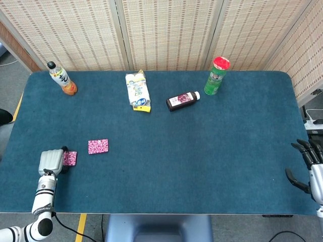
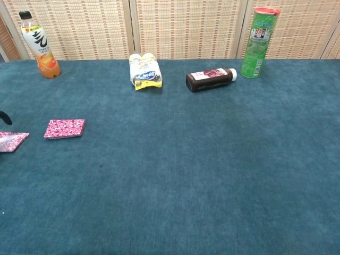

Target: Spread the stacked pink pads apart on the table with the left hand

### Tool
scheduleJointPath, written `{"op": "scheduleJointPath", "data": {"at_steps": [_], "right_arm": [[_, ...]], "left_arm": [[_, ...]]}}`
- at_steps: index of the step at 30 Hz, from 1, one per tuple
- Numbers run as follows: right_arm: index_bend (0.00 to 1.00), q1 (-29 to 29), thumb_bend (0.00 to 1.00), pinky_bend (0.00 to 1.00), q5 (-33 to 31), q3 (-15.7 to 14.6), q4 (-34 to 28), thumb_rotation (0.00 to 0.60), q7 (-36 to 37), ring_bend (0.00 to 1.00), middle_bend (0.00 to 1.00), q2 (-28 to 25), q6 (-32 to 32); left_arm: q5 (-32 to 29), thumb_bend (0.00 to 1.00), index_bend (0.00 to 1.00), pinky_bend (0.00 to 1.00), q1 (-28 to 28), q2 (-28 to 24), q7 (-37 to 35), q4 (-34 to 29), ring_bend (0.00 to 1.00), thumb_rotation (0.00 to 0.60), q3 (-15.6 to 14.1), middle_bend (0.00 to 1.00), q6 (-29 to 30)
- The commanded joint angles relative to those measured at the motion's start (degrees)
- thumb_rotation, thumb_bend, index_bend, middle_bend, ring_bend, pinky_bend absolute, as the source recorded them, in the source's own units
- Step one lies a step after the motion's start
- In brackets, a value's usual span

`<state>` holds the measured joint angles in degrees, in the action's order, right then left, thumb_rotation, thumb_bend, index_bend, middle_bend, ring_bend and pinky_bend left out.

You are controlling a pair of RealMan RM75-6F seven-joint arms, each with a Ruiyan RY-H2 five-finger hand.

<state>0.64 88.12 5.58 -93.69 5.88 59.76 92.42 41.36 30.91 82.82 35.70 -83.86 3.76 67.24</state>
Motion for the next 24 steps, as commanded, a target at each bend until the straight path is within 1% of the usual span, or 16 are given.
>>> {"op": "scheduleJointPath", "data": {"at_steps": [1, 3, 5, 11, 13, 19, 24], "right_arm": [[0.19, -0.1, 0.27, 0.28, 0.0, 0.1, 0.0, 0.600, 0.2, 0.07, 0.13, -0.1, 0.2], [0.19, -0.2, 0.27, 0.28, 0.0, 0.1, 0.1, 0.600, 0.4, 0.07, 0.13, -0.1, 0.4], [0.19, -0.2, 0.27, 0.28, 0.1, 0.1, 0.1, 0.600, 0.4, 0.07, 0.13, -0.1, 0.4], [0.19, -0.1, 0.27, 0.28, 0.1, 0.0, 0.1, 0.600, 0.3, 0.07, 0.13, 0.0, 0.2], [0.19, -0.1, 0.27, 0.28, 0.1, 0.0, 0.1, 0.600, 0.2, 0.07, 0.13, 0.0, 0.2], [0.19, -0.1, 0.27, 0.28, -0.1, 0.1, 0.0, 0.600, 0.4, 0.07, 0.13, -0.2, 0.0], [0.19, -0.2, 0.27, 0.28, -0.1, 0.2, 0.0, 0.600, 1.0, 0.07, 0.13, -0.4, 0.4]], "left_arm": [[0.1, 0.24, 0.11, 1.00, 0.0, 0.0, 0.5, -0.3, 1.00, 0.600, 0.2, 1.00, 0.1], [0.0, 0.24, 0.10, 1.00, -0.1, -0.3, 1.0, -1.0, 1.00, 0.600, 0.3, 1.00, 0.1], [0.3, 0.25, 0.12, 1.00, -0.1, -0.7, 1.0, -2.2, 1.00, 0.600, 0.7, 1.00, 0.4], [3.2, 0.24, 0.26, 1.00, 0.8, -0.1, 0.9, -5.0, 1.00, 0.600, 3.0, 1.00, 2.8], [3.1, 0.24, 0.28, 1.00, 1.5, 0.5, 1.5, -5.8, 1.00, 0.600, 3.9, 1.00, 2.9], [0.9, 0.24, 0.28, 1.00, 4.6, 3.7, 5.3, -7.4, 1.00, 0.600, 6.2, 1.00, 2.2], [-1.8, 0.24, 0.28, 1.00, 6.5, 5.8, 8.2, -6.7, 1.00, 0.600, 7.0, 1.00, 1.6]]}}
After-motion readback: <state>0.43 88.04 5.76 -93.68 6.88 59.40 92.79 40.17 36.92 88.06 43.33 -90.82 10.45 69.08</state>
